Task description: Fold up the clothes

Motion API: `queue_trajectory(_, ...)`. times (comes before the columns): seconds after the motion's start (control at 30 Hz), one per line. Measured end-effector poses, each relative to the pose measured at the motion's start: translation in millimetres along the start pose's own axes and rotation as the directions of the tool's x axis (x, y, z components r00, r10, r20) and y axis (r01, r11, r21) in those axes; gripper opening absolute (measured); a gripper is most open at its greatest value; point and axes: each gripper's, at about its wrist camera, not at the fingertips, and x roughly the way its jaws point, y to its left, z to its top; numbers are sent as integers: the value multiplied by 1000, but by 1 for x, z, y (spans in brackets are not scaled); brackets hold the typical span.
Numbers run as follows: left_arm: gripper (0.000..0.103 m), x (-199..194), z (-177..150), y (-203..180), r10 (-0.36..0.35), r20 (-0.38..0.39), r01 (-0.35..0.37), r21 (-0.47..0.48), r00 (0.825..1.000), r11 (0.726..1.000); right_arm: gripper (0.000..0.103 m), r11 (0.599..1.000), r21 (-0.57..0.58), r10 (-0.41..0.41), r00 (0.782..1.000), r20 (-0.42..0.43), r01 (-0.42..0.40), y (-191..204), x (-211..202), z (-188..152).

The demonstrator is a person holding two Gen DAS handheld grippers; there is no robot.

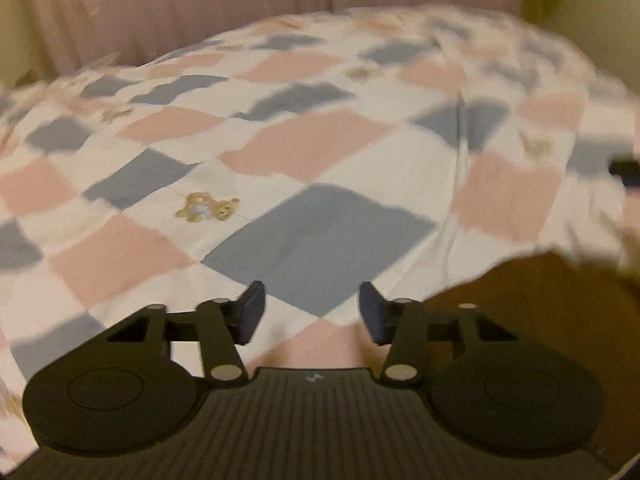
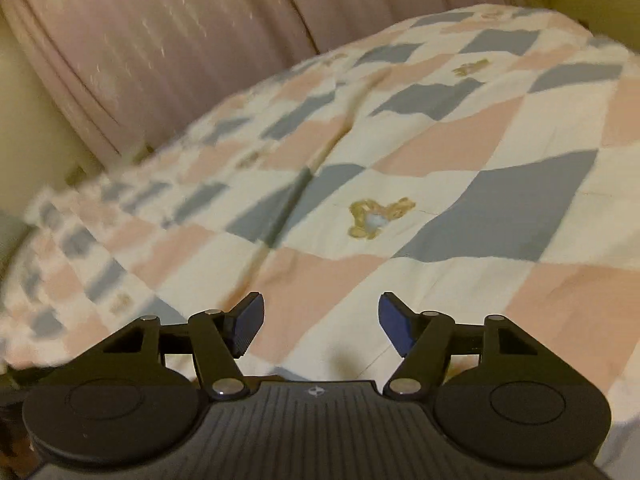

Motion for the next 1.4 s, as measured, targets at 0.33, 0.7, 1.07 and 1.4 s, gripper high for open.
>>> queue_trajectory(0.33, 26, -76, -130, -33, -144, -228, 133, -59, 963, 989, 35, 970, -242, -104, 948, -299, 30, 5, -78, -158)
queue_trajectory(0.7, 31, -219, -250, -17, 47, -385, -187, -337, 922, 923, 43, 902, -424, -266, 877, -399, 81, 12, -187, -243)
queue_trajectory(1.07, 37, -276, -172, 172, 411, -209, -446, -166, 887, 879, 52, 943, -286, -265, 903, -337, 170, 37, -213, -206)
queue_trajectory(1.4, 42, -178, -90, 353, 403, -237, -393, 92, 884, 915, 60, 921, -123, -386, 818, -426, 370, 87, -203, -255)
